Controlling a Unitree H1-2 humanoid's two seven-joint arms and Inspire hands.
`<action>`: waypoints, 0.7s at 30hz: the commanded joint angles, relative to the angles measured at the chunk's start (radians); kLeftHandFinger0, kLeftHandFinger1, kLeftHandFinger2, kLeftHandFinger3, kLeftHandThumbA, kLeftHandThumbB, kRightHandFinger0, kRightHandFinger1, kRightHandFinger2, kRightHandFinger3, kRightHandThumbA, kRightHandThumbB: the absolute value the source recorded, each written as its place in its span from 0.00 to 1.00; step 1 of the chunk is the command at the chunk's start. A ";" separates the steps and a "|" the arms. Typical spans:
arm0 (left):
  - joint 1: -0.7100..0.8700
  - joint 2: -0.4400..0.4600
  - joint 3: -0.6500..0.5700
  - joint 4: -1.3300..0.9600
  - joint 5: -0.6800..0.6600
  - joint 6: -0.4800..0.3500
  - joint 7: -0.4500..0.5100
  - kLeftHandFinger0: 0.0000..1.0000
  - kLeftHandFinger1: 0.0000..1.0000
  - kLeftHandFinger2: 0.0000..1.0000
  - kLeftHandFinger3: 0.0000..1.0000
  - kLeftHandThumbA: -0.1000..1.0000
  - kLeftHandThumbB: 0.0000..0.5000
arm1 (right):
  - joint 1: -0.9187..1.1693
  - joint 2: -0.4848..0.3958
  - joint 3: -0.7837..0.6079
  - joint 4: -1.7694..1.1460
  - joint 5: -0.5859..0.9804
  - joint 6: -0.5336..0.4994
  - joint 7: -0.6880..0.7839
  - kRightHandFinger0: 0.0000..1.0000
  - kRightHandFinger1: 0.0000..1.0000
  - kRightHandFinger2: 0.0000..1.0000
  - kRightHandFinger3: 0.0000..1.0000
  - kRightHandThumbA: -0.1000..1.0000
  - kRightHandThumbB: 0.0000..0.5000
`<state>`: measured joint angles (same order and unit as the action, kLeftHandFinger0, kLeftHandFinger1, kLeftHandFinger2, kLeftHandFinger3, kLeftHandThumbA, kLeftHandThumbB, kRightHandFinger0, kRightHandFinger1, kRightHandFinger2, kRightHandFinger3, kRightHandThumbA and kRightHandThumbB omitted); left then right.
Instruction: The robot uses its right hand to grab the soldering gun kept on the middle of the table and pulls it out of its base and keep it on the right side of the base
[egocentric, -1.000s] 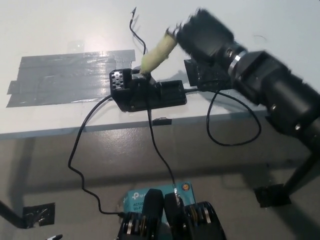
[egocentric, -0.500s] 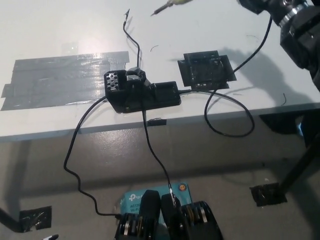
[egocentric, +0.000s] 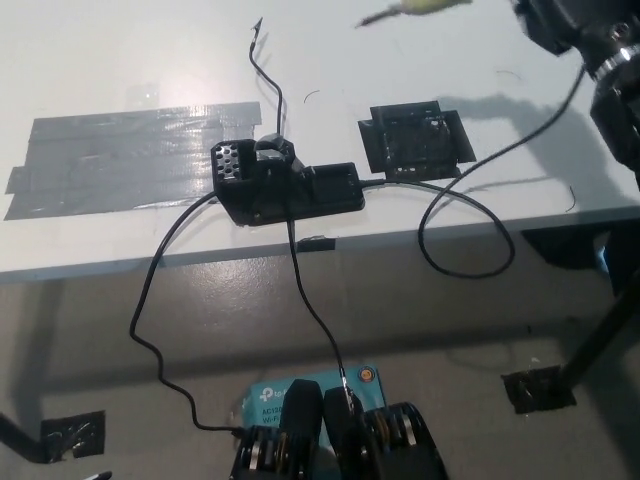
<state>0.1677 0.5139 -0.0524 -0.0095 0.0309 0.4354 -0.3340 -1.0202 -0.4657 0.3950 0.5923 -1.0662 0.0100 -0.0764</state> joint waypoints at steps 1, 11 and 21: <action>0.022 0.009 0.018 -0.014 -0.002 -0.018 0.007 0.97 0.88 1.00 1.00 0.75 0.24 | 0.027 0.018 -0.055 -0.050 0.053 0.186 0.139 0.00 0.05 0.24 0.44 0.09 0.07; 0.022 0.010 0.017 -0.017 0.011 -0.011 0.009 0.95 0.87 1.00 1.00 0.76 0.21 | 0.186 0.094 -0.072 -0.092 0.141 0.316 0.358 0.00 0.02 0.17 0.63 0.02 0.00; 0.030 0.009 0.026 -0.024 0.002 -0.014 0.006 0.97 0.88 1.00 1.00 0.75 0.24 | 0.275 0.127 -0.065 -0.079 0.225 0.344 0.408 0.00 0.00 0.11 0.61 0.00 0.00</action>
<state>0.1850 0.5091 -0.0402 -0.0099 0.0304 0.4355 -0.3340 -0.7433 -0.3410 0.3357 0.5302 -0.8946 0.2940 0.2547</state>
